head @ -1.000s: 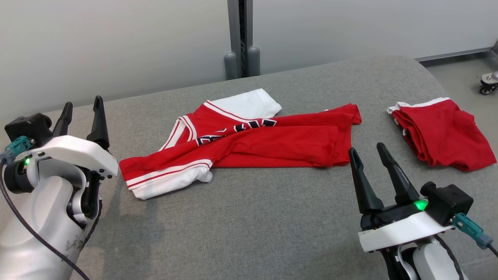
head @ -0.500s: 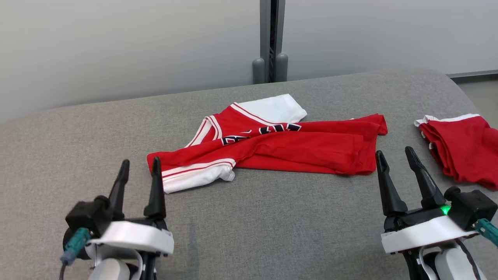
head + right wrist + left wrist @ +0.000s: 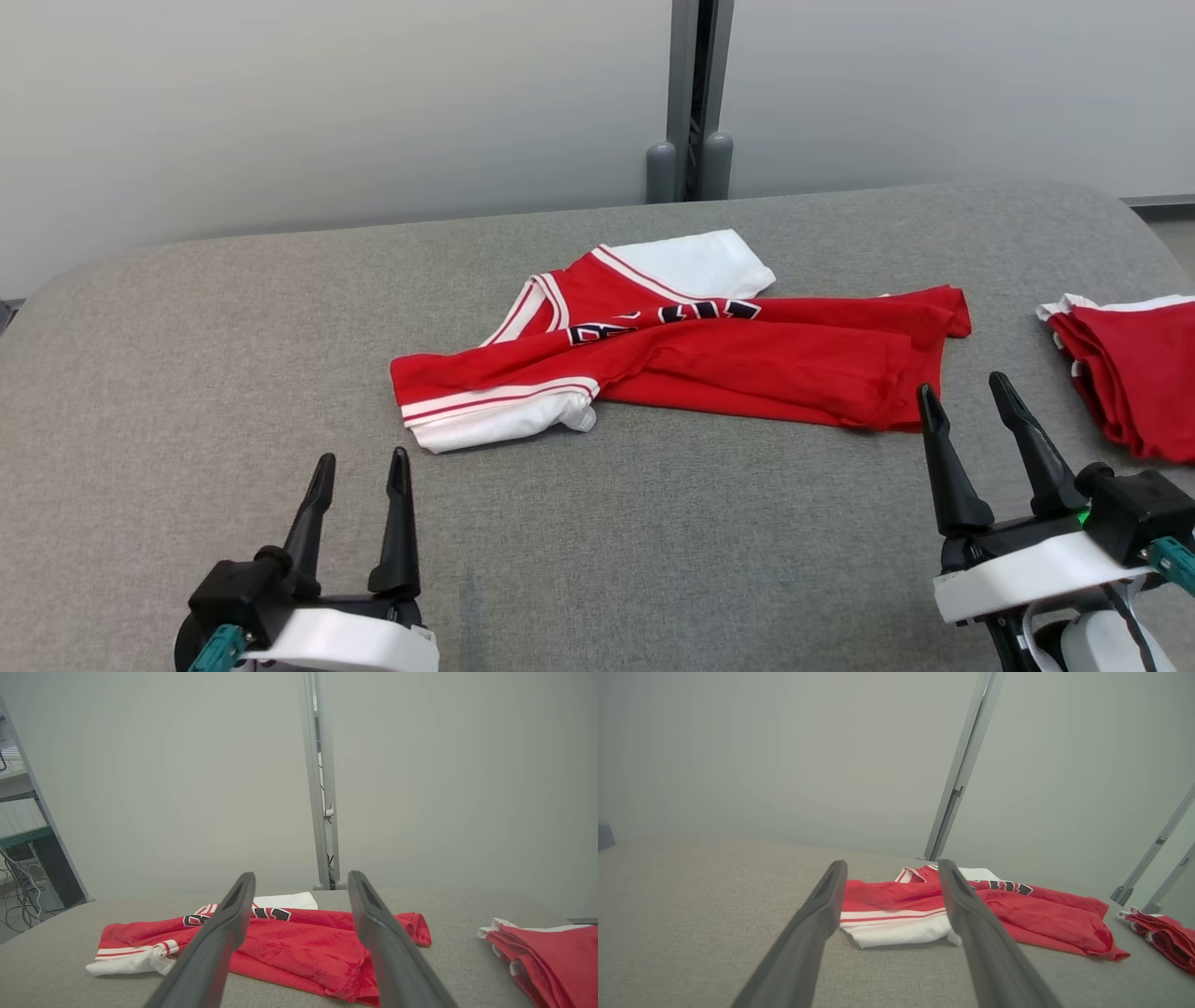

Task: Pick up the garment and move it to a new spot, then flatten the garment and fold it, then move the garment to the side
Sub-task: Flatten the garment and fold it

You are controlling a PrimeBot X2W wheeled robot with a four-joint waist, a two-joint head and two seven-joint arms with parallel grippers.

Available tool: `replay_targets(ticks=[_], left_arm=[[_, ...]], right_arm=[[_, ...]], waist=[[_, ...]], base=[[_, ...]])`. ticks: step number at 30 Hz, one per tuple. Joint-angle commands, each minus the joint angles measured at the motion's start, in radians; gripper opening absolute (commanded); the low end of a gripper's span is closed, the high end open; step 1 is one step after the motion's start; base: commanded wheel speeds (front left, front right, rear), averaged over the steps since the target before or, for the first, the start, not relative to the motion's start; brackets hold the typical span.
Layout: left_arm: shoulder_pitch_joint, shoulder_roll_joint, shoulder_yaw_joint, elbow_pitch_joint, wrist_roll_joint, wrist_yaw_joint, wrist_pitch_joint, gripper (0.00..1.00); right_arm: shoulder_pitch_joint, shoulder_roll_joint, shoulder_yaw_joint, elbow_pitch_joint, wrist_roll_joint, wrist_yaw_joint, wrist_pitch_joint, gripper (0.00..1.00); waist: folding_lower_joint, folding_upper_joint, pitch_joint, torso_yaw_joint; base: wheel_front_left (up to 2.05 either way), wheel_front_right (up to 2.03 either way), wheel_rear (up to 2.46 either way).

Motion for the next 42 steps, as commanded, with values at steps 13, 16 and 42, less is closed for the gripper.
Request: replay_targets(ticks=[13,16,42], left_arm=[[-0.075,0.001,-0.083,0.015,0.003,0.012,-0.003,1.0],[-0.082,0.002,-0.093,0.021,0.002,0.015,-0.003,1.0],[-0.102,0.001,-0.103,0.023,0.026,0.024,-0.003,1.0]], right_arm=[[-0.17,0.029,-0.09,0.354,0.057,0.0,0.076,1.0],[-0.207,0.044,-0.113,0.436,0.104,0.0,0.084,1.0],[-0.34,0.021,-0.102,0.677,0.246,0.0,0.004,0.0]], waist=[[0.0,-0.0001,0.103,0.094],[0.0,-0.0001,0.112,0.112],[0.0,-0.0001,0.145,0.143]], base=[[0.0,0.0,0.0],[0.0,0.0,0.0],[0.0,0.0,0.0]])
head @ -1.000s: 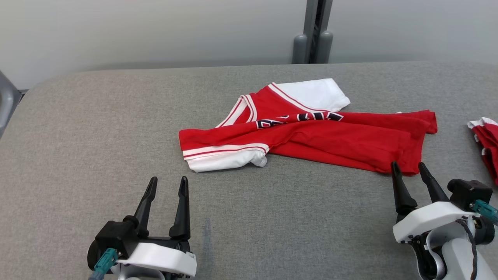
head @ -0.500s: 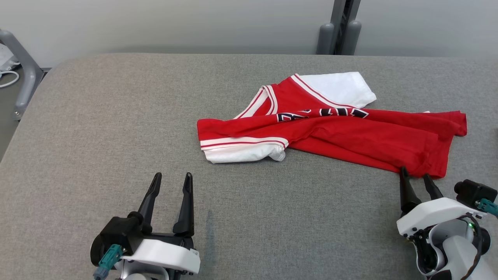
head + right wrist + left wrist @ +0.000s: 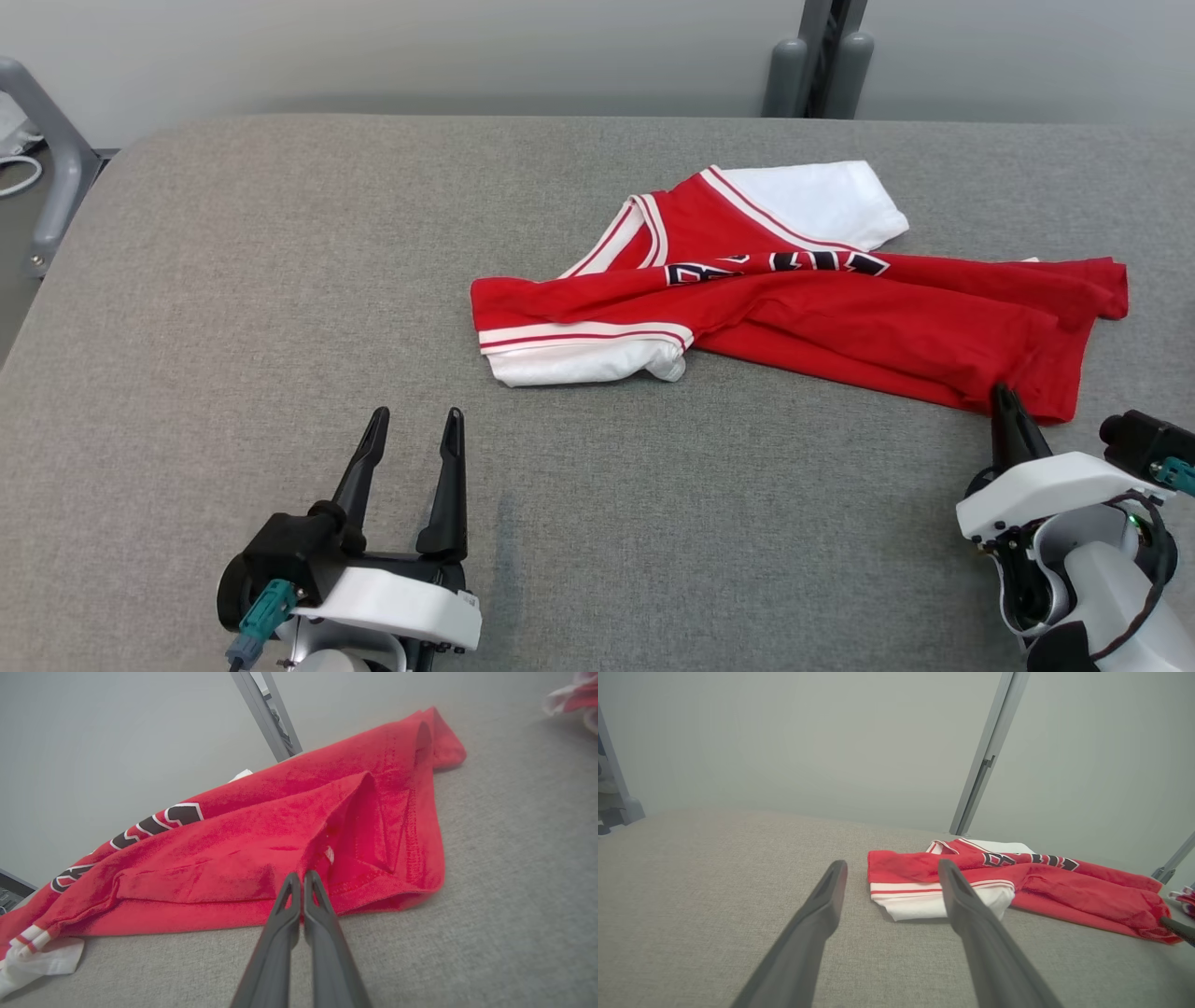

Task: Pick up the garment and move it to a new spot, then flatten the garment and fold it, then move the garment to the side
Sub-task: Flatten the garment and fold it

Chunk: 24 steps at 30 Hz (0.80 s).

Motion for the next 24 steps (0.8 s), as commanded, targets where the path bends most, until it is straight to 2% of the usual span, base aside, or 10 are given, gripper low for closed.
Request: replay_targets(ticks=[1,5,11,15,20,24], left_arm=[[-0.009,0.004,0.006,0.004,0.005,0.004,-0.003,1.0],[-0.003,0.004,0.009,0.009,-0.001,0.0,-0.003,1.0],[0.017,0.004,0.013,0.014,-0.011,-0.008,-0.003,1.0],[0.034,0.004,0.021,0.016,-0.02,-0.007,-0.003,1.0],[0.055,0.004,0.027,0.01,-0.031,-0.004,-0.003,1.0],[0.044,0.004,0.024,0.001,-0.038,0.004,-0.003,1.0]], right_arm=[[-0.002,-0.006,0.011,-0.021,0.006,0.0,-0.01,0.0],[0.013,-0.012,0.048,-0.086,-0.01,0.0,-0.014,0.0],[0.065,-0.042,0.127,-0.348,-0.098,0.0,-0.012,0.0],[0.125,-0.073,0.225,-0.461,-0.117,0.0,-0.011,0.0],[0.225,-0.174,0.365,-0.552,-0.083,0.0,0.095,0.0],[0.309,-0.264,0.4,-0.609,-0.022,0.0,0.181,0.0]], waist=[[0.0,0.0,-0.011,-0.013],[0.0,0.0,-0.031,-0.037],[0.0,0.0,-0.086,-0.101],[0.0,0.0,-0.126,-0.145],[0.0,0.0,-0.159,-0.196],[0.0,0.0,-0.155,-0.219]], base=[[0.0,0.0,0.0],[0.0,0.0,0.0],[0.0,0.0,0.0],[0.0,0.0,0.0],[0.0,0.0,0.0],[0.0,0.0,0.0]])
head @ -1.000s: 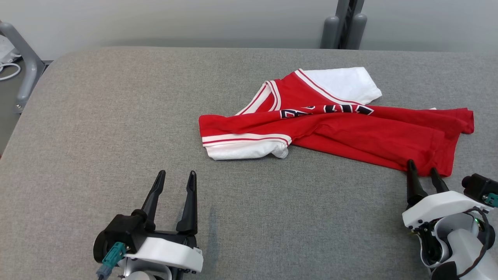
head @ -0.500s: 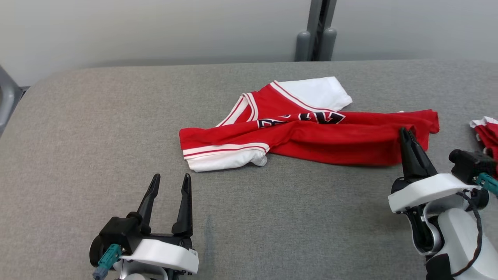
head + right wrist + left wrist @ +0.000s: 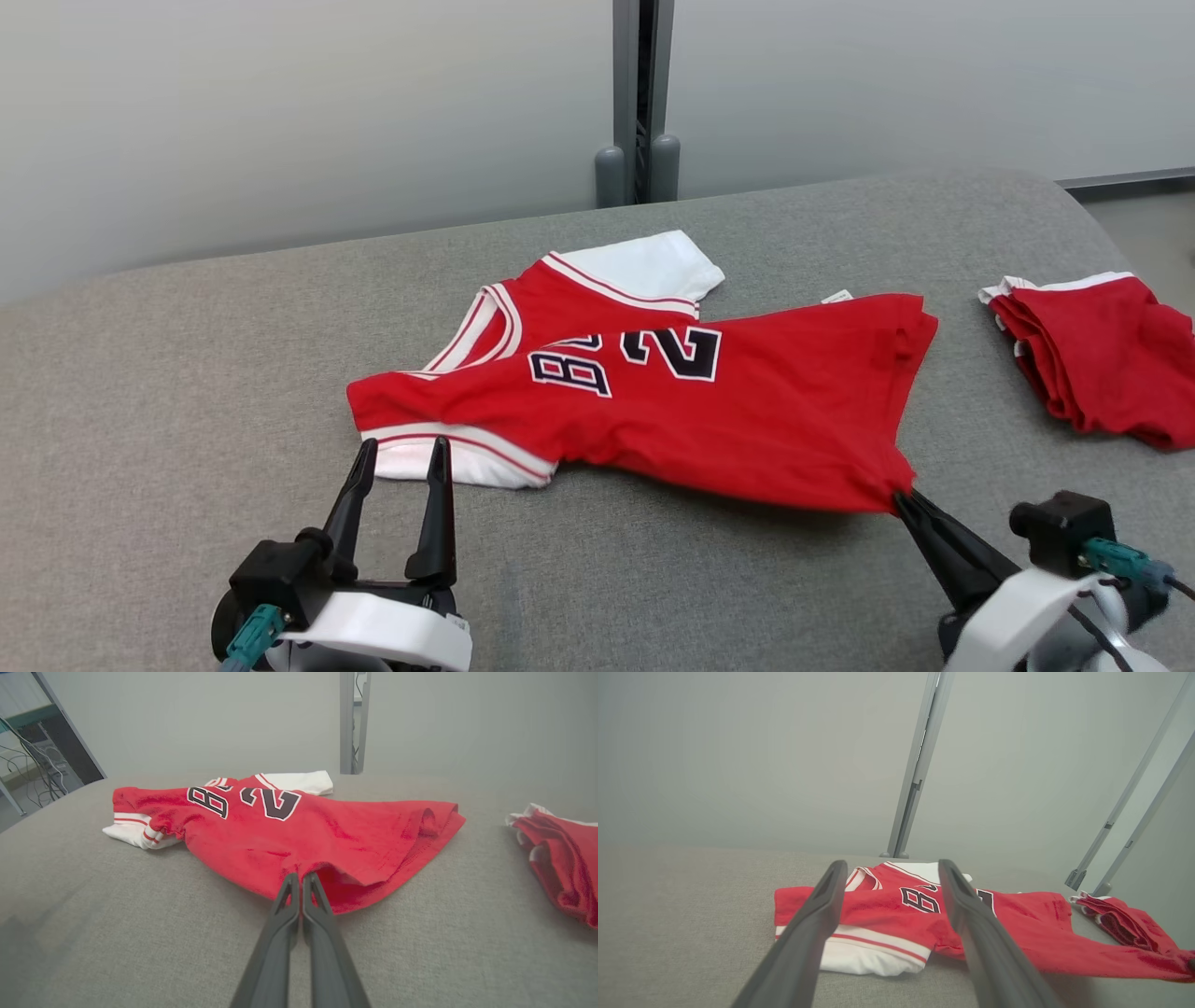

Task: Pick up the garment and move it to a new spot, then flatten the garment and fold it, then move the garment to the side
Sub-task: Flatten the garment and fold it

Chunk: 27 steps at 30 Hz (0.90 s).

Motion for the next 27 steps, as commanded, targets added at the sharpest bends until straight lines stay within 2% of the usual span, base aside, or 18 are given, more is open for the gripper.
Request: replay_targets(ticks=[1,5,8,9,15,19,23,27], left_arm=[[-0.011,0.005,0.002,-0.002,-0.007,0.005,-0.003,1.0],[-0.029,0.005,-0.005,0.0,-0.007,0.007,-0.003,1.0],[-0.033,0.005,-0.007,0.001,-0.011,0.006,-0.003,1.0],[-0.034,0.005,-0.007,0.002,-0.011,0.006,-0.003,1.0],[-0.034,0.005,-0.015,0.013,-0.013,0.001,-0.003,1.0],[-0.032,0.005,-0.015,0.029,-0.018,0.007,-0.003,1.0],[-0.027,0.005,-0.019,0.081,-0.01,0.03,-0.003,1.0],[-0.047,0.004,-0.025,0.112,-0.017,0.042,-0.003,1.0]], right_arm=[[0.015,-0.025,-0.001,-0.01,0.006,0.0,0.013,0.0],[0.071,-0.087,-0.026,-0.017,0.027,0.0,0.05,0.0],[0.092,-0.093,-0.062,0.004,0.025,0.0,0.065,0.0],[0.092,-0.089,-0.076,0.01,0.016,0.0,0.067,1.0],[0.061,-0.028,-0.101,-0.037,0.008,0.0,0.021,1.0],[0.023,0.046,-0.091,-0.11,-0.012,0.0,-0.097,1.0],[0.013,0.097,-0.069,-0.108,-0.034,0.0,-0.156,1.0],[0.007,0.116,-0.059,-0.098,-0.048,0.0,-0.174,1.0]], waist=[[0.0,-0.0001,0.002,-0.009],[0.0,-0.0001,0.012,-0.015],[0.0,-0.0001,0.019,-0.016],[0.0,-0.0001,0.021,-0.016],[0.0,-0.0001,0.022,-0.003],[0.0,-0.0001,0.016,0.013],[0.0,-0.0001,0.016,0.024],[0.0,-0.0001,0.027,0.028]], base=[[0.0,0.0,0.0],[0.0,0.0,0.0],[0.0,0.0,0.0],[0.0,0.0,0.0],[0.0,0.0,0.0],[0.0,0.0,0.0],[0.0,0.0,0.0],[0.0,0.0,0.0]])
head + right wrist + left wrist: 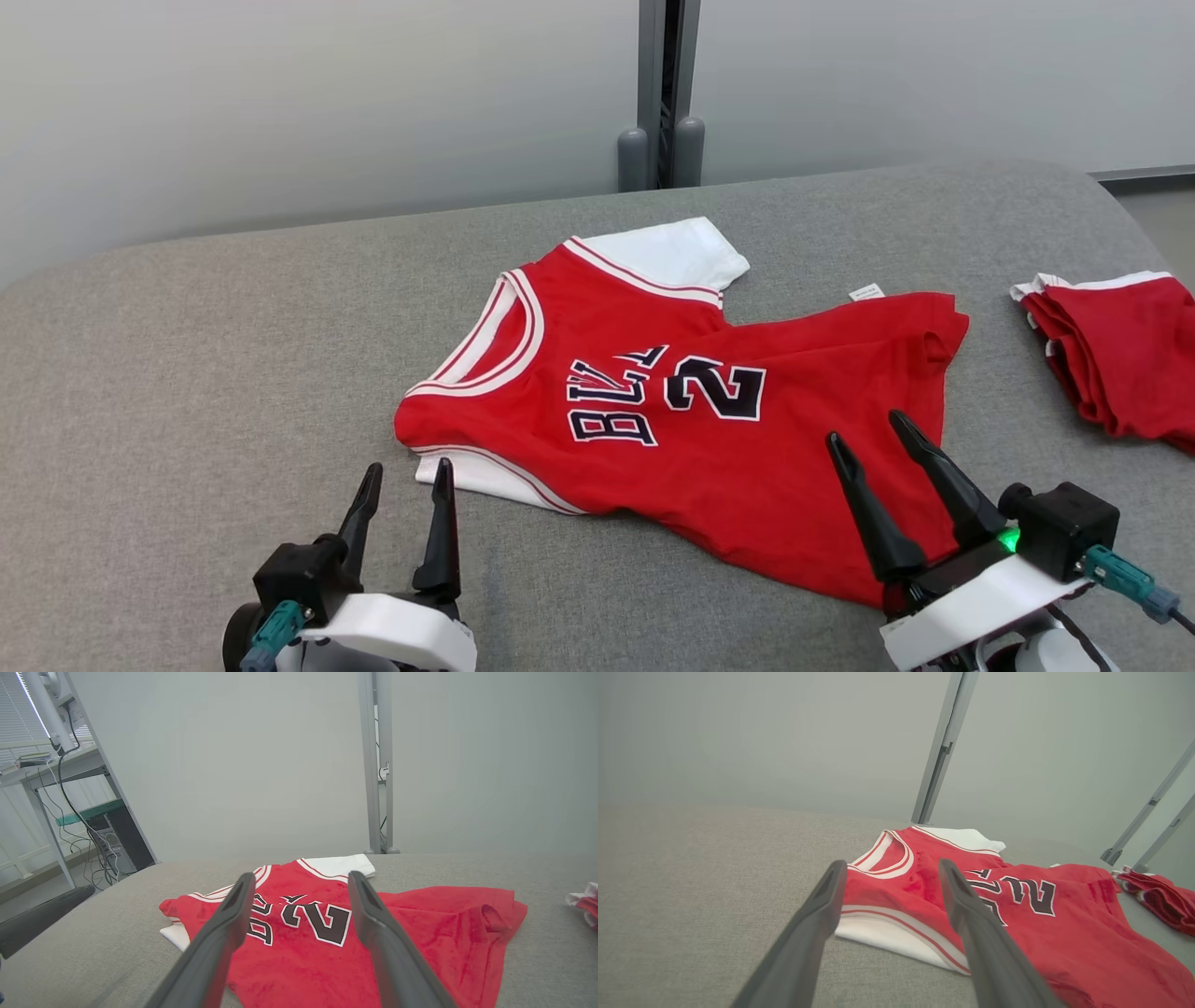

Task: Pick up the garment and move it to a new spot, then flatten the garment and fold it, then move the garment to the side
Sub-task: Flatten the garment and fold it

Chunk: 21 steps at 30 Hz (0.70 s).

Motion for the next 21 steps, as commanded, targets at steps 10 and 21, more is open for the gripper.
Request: replay_targets(ticks=[10,21], left_arm=[[-0.13,0.013,-0.022,0.243,0.002,0.023,0.012,1.0],[-0.315,0.032,-0.012,0.503,-0.028,0.001,0.117,1.0]], right_arm=[[-0.038,-0.01,0.009,-0.024,0.022,0.0,-0.026,1.0],[-0.055,-0.006,0.014,-0.023,0.015,0.0,-0.029,1.0]], waist=[[0.0,-0.0001,0.064,-0.036],[0.0,-0.0001,0.111,-0.082]], base=[[0.0,0.0,0.0],[0.0,0.0,0.0]])
